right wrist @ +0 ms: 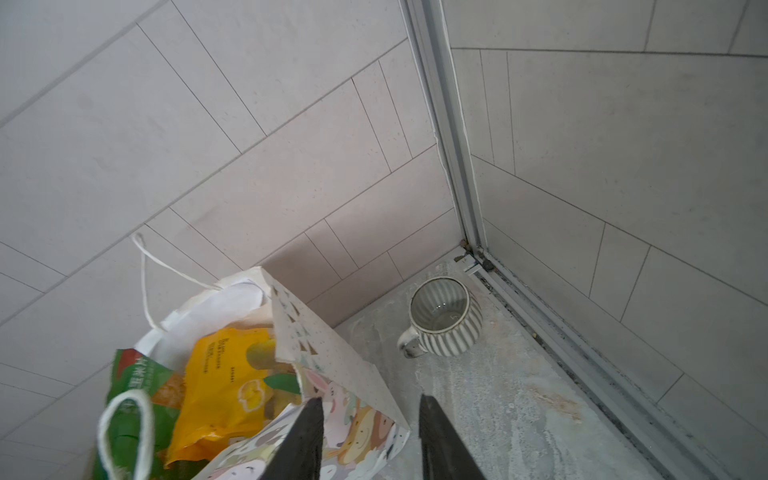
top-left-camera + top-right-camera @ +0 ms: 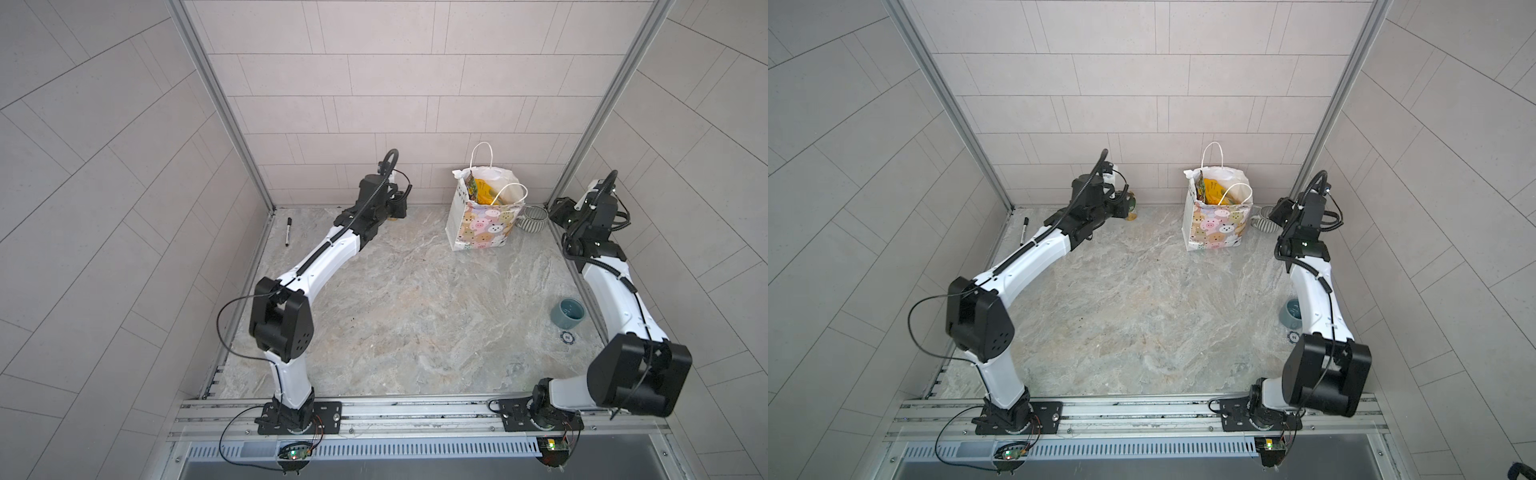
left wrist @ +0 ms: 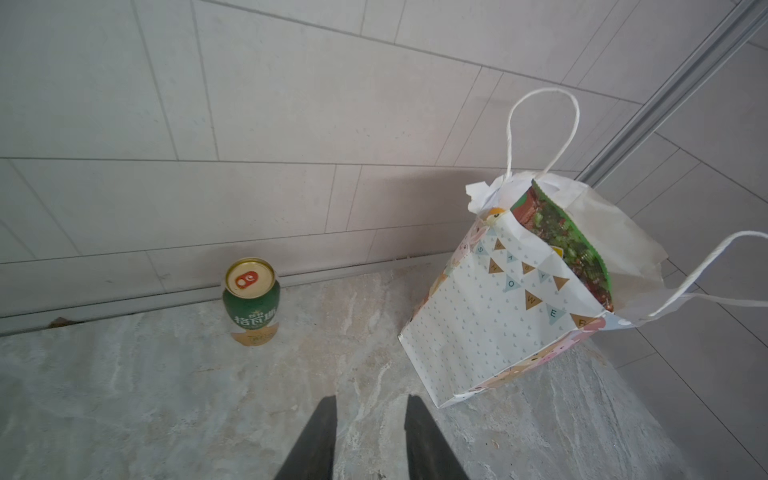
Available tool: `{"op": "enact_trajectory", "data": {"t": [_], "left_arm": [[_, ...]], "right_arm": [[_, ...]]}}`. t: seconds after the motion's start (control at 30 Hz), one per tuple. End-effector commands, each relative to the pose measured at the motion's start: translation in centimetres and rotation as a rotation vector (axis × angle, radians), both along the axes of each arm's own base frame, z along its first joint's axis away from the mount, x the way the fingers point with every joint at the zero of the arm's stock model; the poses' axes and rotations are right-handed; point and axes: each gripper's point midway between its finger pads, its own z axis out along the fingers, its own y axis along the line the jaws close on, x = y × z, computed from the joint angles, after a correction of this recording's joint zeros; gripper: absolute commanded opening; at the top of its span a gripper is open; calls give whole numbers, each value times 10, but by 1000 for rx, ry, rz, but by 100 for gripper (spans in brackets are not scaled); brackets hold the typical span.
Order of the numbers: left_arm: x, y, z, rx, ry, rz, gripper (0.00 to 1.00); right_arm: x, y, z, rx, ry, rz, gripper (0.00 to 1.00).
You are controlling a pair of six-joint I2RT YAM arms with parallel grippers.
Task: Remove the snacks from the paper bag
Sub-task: 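Reach both grippers forward toward the paper bag near the back wall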
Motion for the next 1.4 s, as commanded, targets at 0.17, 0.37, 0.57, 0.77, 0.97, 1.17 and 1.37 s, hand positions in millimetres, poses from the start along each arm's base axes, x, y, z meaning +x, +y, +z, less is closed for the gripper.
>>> {"op": "enact_trajectory", "data": {"t": [0.17, 0.37, 0.57, 0.77, 0.97, 1.17, 1.37], "left_arm": [[20, -50, -34, -14, 116, -127, 19], [25, -60, -48, 2, 124, -159, 18], [23, -78, -46, -34, 76, -247, 16], [25, -82, -47, -56, 64, -256, 40], [22, -79, -52, -53, 69, -246, 45], [19, -66, -59, -37, 62, -217, 47], [25, -37, -66, -77, 81, -141, 51]], "right_arm": [[77, 7, -20, 61, 191, 213, 28], [139, -4, -39, 66, 215, 277, 20], [184, 1, -68, 127, 203, 398, 17], [214, 15, -95, 242, 112, 497, 17], [234, 35, -113, 296, 38, 595, 18], [245, 60, -132, 308, 23, 669, 21], [246, 96, -137, 305, 14, 770, 21]]}}
